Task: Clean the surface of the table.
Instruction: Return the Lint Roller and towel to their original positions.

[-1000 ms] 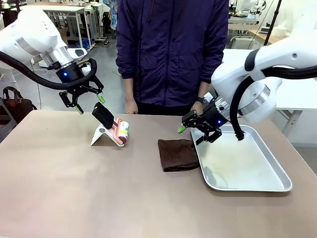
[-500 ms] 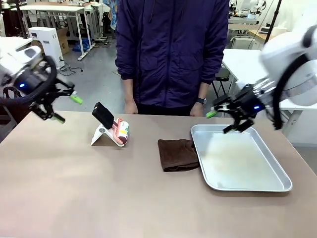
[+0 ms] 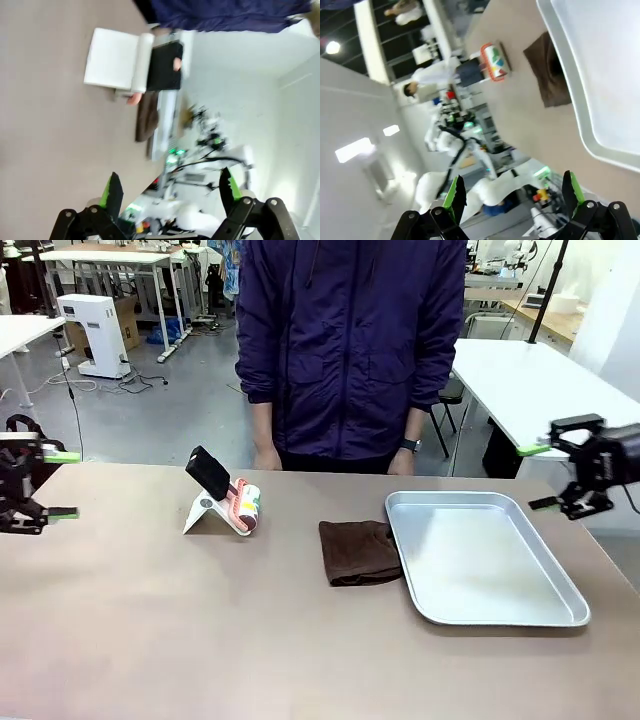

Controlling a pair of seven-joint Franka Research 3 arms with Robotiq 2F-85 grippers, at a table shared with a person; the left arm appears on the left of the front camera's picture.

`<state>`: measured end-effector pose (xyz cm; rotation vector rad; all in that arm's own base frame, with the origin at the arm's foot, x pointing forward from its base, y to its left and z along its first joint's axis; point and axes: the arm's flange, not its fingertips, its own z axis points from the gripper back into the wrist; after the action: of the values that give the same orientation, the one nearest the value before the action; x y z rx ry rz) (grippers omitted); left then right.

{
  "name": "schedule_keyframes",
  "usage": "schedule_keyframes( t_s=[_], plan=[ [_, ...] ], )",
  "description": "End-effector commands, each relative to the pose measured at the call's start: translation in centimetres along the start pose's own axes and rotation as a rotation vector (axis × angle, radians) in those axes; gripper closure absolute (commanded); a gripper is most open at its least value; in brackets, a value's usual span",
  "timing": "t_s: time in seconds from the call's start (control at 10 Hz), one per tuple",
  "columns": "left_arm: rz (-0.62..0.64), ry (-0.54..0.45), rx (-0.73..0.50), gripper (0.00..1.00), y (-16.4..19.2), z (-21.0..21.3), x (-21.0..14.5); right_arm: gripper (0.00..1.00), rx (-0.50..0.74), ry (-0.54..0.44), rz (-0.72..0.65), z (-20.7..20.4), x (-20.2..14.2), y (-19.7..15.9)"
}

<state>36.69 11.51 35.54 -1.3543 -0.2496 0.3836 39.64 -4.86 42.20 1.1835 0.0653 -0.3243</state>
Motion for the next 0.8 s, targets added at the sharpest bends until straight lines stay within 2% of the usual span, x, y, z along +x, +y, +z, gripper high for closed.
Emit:
schedule_keyframes(
  t_s=[0.0, 0.1, 0.2, 0.3, 0.7],
  plan=[
    [-0.054, -0.024, -0.175, 0.00, 1.1, 0.8, 1.2, 0.00, 0.134, -0.030, -0.032, 2.1, 0.4, -3.4],
    [-0.080, -0.012, -0.203, 0.00, 1.2, 1.2, 1.3, 0.00, 0.148, -0.062, -0.041, 2.2, 0.2, -4.5],
    [-0.093, 0.041, -0.210, 0.00, 1.2, 1.4, 1.5, 0.00, 0.117, -0.135, -0.066, 1.9, 0.3, -5.4],
    [-0.022, -0.041, -0.151, 0.00, 1.1, 2.0, 0.5, 0.00, 0.105, -0.029, -0.054, 2.9, -0.2, -4.0],
    [-0.022, -0.041, -0.151, 0.00, 1.1, 2.0, 0.5, 0.00, 0.105, -0.029, -0.054, 2.9, -0.2, -4.0]
  ],
)
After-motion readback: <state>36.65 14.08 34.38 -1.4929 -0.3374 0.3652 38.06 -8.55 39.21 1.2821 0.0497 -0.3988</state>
